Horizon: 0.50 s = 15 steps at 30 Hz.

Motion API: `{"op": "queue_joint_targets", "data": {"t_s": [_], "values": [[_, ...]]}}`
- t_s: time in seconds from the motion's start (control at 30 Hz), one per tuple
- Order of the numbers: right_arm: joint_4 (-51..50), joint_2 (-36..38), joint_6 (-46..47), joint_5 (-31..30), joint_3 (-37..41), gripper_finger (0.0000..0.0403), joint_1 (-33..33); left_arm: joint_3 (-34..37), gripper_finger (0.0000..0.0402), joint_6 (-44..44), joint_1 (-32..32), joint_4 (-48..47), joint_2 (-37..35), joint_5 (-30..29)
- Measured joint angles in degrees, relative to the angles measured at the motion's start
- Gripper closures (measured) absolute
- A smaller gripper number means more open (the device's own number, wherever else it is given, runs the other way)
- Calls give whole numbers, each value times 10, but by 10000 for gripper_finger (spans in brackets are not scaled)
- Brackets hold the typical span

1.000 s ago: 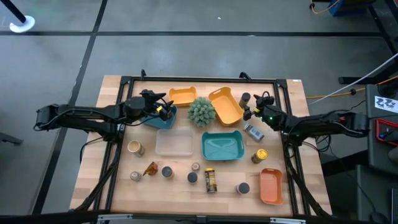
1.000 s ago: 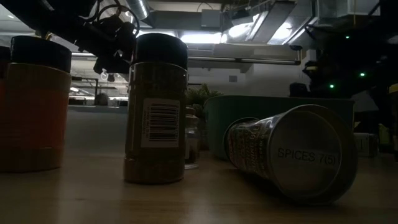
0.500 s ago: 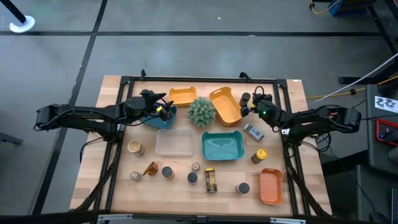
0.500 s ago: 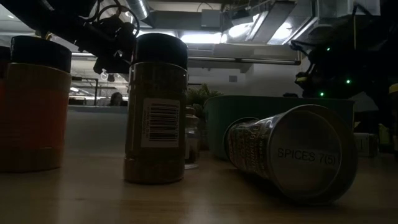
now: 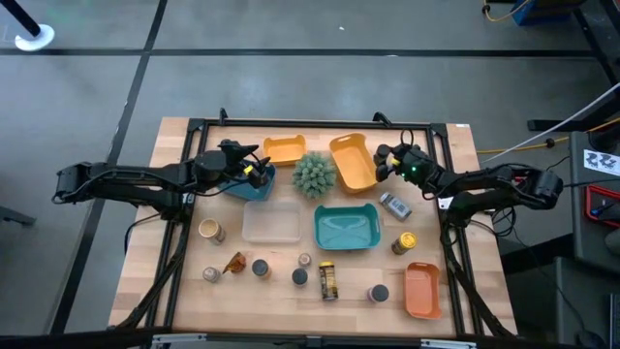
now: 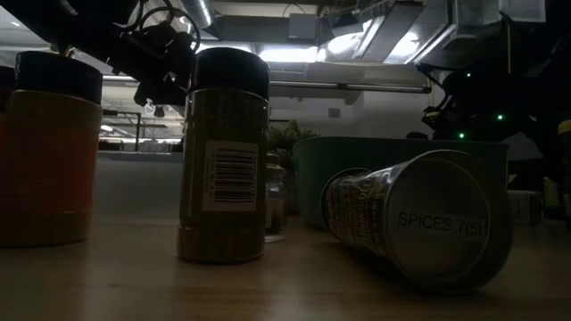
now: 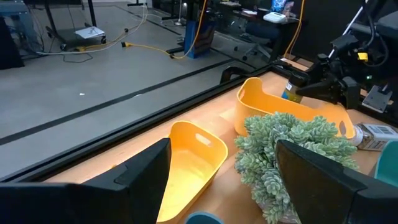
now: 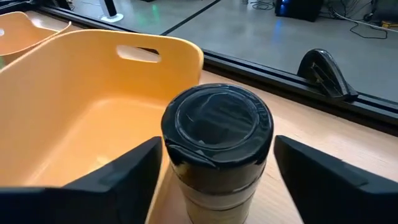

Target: Sort spices by type

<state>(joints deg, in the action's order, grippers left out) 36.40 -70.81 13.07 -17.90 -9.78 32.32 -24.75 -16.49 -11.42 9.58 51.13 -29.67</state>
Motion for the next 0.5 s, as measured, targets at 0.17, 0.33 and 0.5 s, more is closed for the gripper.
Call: {"op": "queue_joint_targets", "data": {"t_s": [0.17,0.33,0.5], "values": [[7,0,-1,0,0,180,0,0,128,-2,0,0,0,0],[13,0,-1,11,-6,195,0,0,128,-2,0,0,0,0],[12,0,-9,17,-25,190,0,0,128,-2,0,0,0,0]]}}
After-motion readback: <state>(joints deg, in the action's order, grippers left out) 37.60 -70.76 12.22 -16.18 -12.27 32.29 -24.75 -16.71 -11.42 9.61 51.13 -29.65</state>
